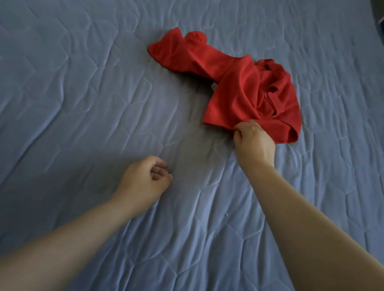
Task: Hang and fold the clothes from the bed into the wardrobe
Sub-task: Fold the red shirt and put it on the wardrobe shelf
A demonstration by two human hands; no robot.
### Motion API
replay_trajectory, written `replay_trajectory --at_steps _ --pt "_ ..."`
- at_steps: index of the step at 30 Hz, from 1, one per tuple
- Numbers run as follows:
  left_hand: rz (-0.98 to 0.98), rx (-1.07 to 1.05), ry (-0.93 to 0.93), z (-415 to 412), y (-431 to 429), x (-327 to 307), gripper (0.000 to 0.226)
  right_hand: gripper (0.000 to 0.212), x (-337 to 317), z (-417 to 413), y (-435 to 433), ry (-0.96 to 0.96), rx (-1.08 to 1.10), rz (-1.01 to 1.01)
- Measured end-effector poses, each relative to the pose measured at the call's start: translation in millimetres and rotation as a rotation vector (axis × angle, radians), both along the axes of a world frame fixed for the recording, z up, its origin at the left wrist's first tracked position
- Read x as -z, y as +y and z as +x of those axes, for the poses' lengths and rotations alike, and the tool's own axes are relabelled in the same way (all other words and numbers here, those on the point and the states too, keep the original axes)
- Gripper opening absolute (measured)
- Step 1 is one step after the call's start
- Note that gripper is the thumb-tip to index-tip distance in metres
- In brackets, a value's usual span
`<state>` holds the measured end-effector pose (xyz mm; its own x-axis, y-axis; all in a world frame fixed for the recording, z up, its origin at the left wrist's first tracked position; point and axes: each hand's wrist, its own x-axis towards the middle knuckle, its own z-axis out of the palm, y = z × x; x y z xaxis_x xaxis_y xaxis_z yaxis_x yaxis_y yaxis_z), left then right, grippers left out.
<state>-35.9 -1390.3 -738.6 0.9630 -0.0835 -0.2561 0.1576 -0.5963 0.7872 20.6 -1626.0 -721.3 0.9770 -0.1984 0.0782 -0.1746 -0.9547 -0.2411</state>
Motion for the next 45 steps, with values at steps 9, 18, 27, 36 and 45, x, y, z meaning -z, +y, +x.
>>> replay_trajectory --at_steps 9,18,27,36,45 --pt "-0.082 -0.037 0.099 -31 -4 -41 0.023 0.018 -39 -96 10 0.075 -0.078 0.202" --pt "-0.105 -0.125 0.299 -68 -31 -75 0.052 0.018 -82 -208 45 0.207 -0.161 0.441" --pt "-0.152 -0.084 0.312 -134 -21 -85 0.022 0.017 -101 -268 46 0.301 -0.174 0.473" --pt "0.065 0.067 0.366 -229 27 -104 0.021 0.021 -119 -334 77 0.603 -0.187 0.536" --pt "0.155 0.038 0.409 -254 45 -92 0.029 0.020 -117 -318 69 0.583 -0.171 0.366"
